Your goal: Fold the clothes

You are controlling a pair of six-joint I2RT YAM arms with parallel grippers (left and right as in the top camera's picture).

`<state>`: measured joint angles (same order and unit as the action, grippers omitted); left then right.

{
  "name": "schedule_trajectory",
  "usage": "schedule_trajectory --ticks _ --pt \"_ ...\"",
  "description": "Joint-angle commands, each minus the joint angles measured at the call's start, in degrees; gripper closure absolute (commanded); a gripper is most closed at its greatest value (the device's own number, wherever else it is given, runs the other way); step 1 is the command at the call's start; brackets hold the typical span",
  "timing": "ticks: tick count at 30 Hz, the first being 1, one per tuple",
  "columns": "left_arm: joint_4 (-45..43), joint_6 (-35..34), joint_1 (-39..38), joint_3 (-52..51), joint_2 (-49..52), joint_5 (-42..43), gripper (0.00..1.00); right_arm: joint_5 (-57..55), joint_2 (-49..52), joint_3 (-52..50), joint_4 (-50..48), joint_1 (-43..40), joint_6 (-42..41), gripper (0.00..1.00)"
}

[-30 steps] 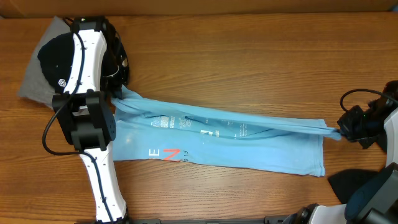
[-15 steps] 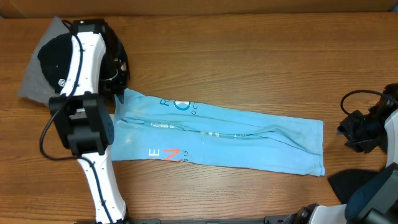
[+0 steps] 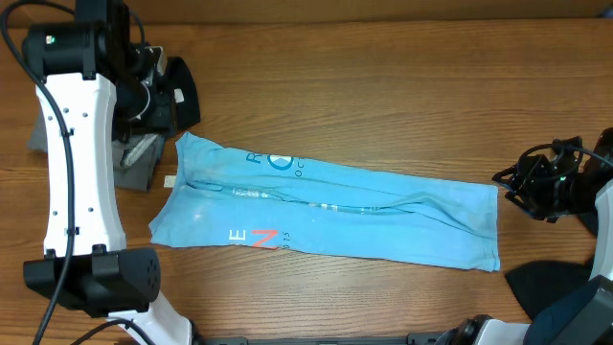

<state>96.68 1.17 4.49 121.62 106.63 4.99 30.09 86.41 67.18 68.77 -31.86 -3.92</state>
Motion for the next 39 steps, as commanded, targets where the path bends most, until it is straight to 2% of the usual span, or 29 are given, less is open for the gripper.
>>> schedule_trajectory --ticks 1,3,7,9,10,11,16,20,22,24,27,30,33,34,39 --pt "-1.60 -1.64 -0.02 -7.93 1.27 2.69 0.57 0.46 -0.90 -0.63 0.50 0.68 1.18 0.44" --pt "-5.44 -1.62 -0.02 -14.16 1.27 3.91 0.57 -0.66 -0.90 -2.84 -1.11 2.12 1.14 0.36" --pt "-14.53 -1.62 -0.02 -24.63 1.27 6.80 0.55 -1.62 -0.81 -8.22 -6.73 6.14 0.42 0.31" --pt "-17.81 -1.62 -0.02 -28.81 1.27 7.37 0.54 -4.48 -0.68 -10.75 -11.58 8.22 -0.81 0.32" --pt "-20.22 -1.60 -0.02 -31.71 1.27 7.30 0.52 -5.64 -0.66 -12.96 -16.17 9.84 -2.56 0.41" --pt "-21.31 -1.57 -0.02 -33.07 1.27 7.23 0.50 -5.53 -0.63 -13.86 -17.59 10.51 -4.50 0.43" --pt "-24.06 -1.49 -0.02 -37.11 1.27 6.88 0.46 -5.68 -0.59 -17.73 -20.48 14.53 -6.60 0.37" --pt "-25.00 -1.36 -0.02 -38.12 1.27 6.86 0.45 -10.99 -0.57 -18.73 -20.39 16.22 -8.90 0.36" --pt "-25.49 -1.38 -0.02 -38.14 1.27 6.91 0.45 -12.31 -0.55 -20.24 -22.71 16.70 -11.04 0.32" --pt "-26.10 -1.38 0.00 -38.14 1.27 6.91 0.45 -12.76 -0.52 -21.92 -25.22 16.79 -12.72 0.32" --pt "-26.27 -1.38 -0.02 -38.16 1.27 6.91 0.45 -13.57 -0.52 -22.91 -26.64 16.79 -13.92 0.46" --pt "-26.25 -1.36 -0.02 -38.16 1.27 6.91 0.46 -13.60 -0.52 -22.93 -23.98 16.79 -13.64 0.65" --pt "-26.32 -1.38 -0.02 -38.16 1.27 6.93 0.46 -14.67 -0.55 -22.93 -19.78 16.79 -13.77 0.91" --pt "-26.29 -1.38 -0.02 -38.16 1.27 6.93 0.46 -15.61 -0.52 -22.91 -18.05 16.79 -14.34 0.96" --pt "-26.23 -1.36 -0.02 -38.16 1.27 6.93 0.46 -20.06 -1.57 -21.22 -14.32 16.68 -18.99 0.96"
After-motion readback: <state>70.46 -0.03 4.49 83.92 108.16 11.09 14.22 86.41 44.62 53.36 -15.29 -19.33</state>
